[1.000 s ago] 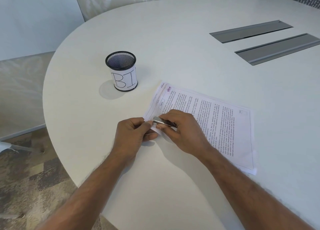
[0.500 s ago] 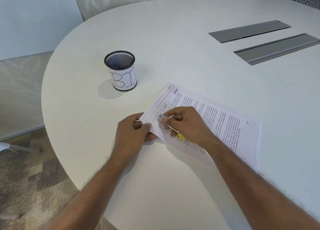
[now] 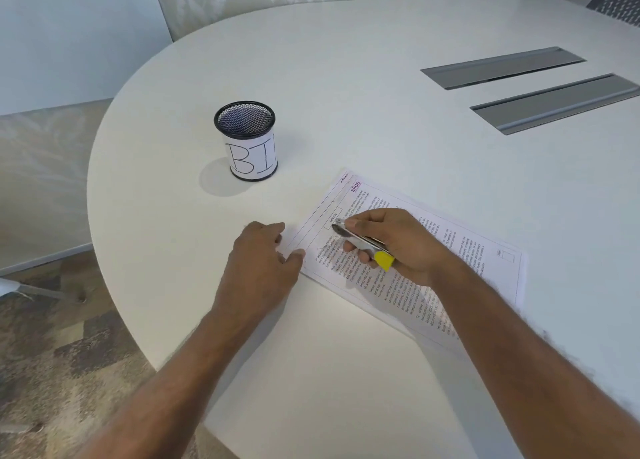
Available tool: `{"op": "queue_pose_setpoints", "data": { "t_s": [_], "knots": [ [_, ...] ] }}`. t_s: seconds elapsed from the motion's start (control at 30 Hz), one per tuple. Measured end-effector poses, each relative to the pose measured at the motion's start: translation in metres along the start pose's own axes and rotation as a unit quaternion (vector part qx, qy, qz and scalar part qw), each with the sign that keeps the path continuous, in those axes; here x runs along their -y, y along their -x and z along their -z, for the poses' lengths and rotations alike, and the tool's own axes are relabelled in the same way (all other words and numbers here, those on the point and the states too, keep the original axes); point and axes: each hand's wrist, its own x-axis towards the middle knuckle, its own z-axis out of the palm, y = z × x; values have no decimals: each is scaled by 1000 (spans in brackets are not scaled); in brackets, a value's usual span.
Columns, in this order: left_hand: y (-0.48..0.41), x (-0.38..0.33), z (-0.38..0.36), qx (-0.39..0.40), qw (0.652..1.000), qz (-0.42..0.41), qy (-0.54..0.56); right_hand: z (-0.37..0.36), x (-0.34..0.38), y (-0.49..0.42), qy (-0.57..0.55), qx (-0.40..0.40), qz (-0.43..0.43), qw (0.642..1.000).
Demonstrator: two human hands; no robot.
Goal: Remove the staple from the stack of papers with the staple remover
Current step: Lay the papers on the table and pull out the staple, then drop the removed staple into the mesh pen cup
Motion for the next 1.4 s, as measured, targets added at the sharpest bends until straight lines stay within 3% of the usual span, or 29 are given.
{"op": "queue_pose_setpoints", "data": {
  "t_s": [0.1,0.2,0.37,0.5,0.57,0.73,0.87,1.03,1.4],
  "knots": [
    [-2,3,2,1,999,-12,-37,13,-4,6,10,-48,54,997],
    [-3,6,1,-4,998,-36,-60,23,-10,9,134,-123,121,976],
    [-5,5,-6,0,991,-99,-90,32,-19,10,418,-221,180,863],
    [-6,8,-8,-4,989,-117,-92,30,-19,9,510,-251,193,800],
    [-6,11,-9,-7,988,-121,-92,30,-19,8,530,-252,196,786],
    [-6,13,-9,-8,989,-118,-85,17,-20,10,555,-286,279,730],
    [-6,13,-7,-7,990,-120,-79,-16,-16,10,534,-229,341,739],
    [-9,15,-6,-8,988,-123,-89,-45,-19,-3,485,-122,232,834],
    [-5,20,-3,-7,990,-115,-79,-58,-20,-13,490,-141,128,851]
  ]
}}
